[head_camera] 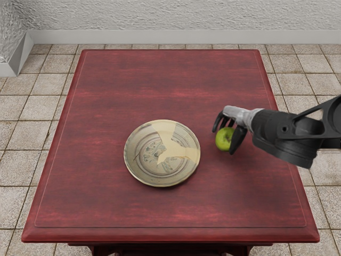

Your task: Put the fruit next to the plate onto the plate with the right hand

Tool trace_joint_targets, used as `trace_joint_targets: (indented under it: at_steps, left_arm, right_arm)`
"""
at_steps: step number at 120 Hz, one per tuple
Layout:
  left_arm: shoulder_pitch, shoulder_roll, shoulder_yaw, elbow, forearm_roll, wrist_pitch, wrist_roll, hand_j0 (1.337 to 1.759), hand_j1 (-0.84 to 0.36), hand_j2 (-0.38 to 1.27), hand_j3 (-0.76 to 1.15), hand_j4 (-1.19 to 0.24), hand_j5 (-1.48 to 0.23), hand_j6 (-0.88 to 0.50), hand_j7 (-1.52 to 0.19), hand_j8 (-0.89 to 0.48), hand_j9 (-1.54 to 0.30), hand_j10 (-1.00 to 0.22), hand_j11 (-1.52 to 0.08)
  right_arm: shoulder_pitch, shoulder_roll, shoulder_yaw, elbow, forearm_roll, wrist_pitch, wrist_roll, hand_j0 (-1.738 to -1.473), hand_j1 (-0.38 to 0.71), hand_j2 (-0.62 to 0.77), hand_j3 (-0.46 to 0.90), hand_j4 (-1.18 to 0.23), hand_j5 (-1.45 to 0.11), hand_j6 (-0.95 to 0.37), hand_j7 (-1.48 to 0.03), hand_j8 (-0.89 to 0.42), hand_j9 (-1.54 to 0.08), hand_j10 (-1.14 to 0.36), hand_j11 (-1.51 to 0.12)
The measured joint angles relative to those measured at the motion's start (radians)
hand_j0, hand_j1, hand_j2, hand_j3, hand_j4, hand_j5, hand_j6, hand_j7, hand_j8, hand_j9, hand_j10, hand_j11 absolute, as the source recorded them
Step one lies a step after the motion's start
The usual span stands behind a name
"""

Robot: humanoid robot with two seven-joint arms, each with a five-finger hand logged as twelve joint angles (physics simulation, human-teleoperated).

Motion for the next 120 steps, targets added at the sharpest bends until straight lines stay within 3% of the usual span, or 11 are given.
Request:
trace_joint_targets:
  at_steps: [63, 120]
  left_arm:
    - [0.000, 0.000, 0.000, 0.000, 0.000, 0.000, 0.000, 1.658, 0.35, 0.00, 0.00, 0.00, 0.00, 0.00, 0.00, 0.00, 0.00, 0.00, 0.00]
    - [0.000, 0.000, 0.000, 0.000, 0.000, 0.000, 0.000, 1.658, 0.35, 0.00, 0.00, 0.00, 0.00, 0.00, 0.00, 0.00, 0.00, 0.00, 0.00]
  right_arm:
    - [0.036, 0.078, 0.172, -0.056, 0.003, 0.013, -0.073, -1.658, 0.26, 0.32, 0.00, -0.53, -0.76, -0.45, -0.73, -0.38, -0.76, -0.60, -0.77]
    - [0.018, 0.194, 0.277, -0.072, -0.002, 0.019, -0.101, -1.658, 0.23, 0.22, 0.00, -0.54, -0.74, -0.45, -0.72, -0.39, -0.73, -0.56, -0.74]
